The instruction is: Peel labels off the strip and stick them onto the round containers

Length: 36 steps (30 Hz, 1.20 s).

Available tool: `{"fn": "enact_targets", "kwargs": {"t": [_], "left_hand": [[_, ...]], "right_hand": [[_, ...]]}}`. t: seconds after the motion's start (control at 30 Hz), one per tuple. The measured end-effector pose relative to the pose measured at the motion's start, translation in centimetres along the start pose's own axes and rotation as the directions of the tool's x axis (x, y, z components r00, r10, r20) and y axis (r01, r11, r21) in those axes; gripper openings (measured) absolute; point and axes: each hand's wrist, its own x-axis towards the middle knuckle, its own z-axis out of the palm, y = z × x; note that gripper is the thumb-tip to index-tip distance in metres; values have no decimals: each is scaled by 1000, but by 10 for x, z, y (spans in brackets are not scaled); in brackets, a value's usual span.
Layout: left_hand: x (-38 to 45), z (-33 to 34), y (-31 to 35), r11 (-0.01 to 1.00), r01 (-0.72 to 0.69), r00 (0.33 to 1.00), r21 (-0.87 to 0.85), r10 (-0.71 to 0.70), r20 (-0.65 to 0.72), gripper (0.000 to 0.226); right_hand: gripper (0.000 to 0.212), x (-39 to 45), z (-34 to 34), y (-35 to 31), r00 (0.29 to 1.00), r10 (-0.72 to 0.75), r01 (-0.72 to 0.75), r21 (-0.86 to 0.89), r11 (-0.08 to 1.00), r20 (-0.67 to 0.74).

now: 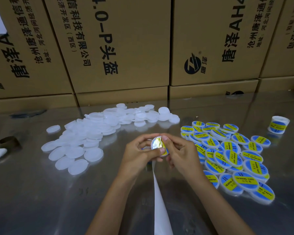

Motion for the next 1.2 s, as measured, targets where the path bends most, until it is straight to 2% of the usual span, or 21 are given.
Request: {"fn": "enact_targets", "kwargs": {"t": [0.2, 0.3, 0.5, 0.7, 0.8, 0.9, 1.2], "left_hand": [[1, -2, -1, 997, 20, 988, -77, -32, -154, 20], [1, -4, -2, 996, 14, 981, -92, -32, -193, 15], [0, 0, 0, 999, 16, 988, -37, -21, -152, 12], [-2, 5, 2, 998, 16, 1000, -62, -16, 0, 16], [-1, 6, 1, 996, 25, 997, -87, -19, 69, 26], [-1, 6, 1, 996, 35, 994, -85, -26, 102, 34], [-2, 6, 2, 995, 28, 999, -92, -24, 47, 31]], "right_hand": [[14, 1, 1, -4, 986, 52, -58, 32, 998, 158], [29, -1, 3, -3, 957, 83, -101, 51, 994, 279], [24, 2, 0, -3, 985, 46, -48, 10, 999, 164], [11, 4, -2, -2, 1000, 15, -15, 86, 996, 3], [13, 5, -2, 0, 997, -29, 30, 20, 999, -72], [13, 5, -1, 1, 995, -49, 49, -1, 999, -90], [9, 5, 0, 7, 998, -9, 8, -19, 1000, -56]]}}
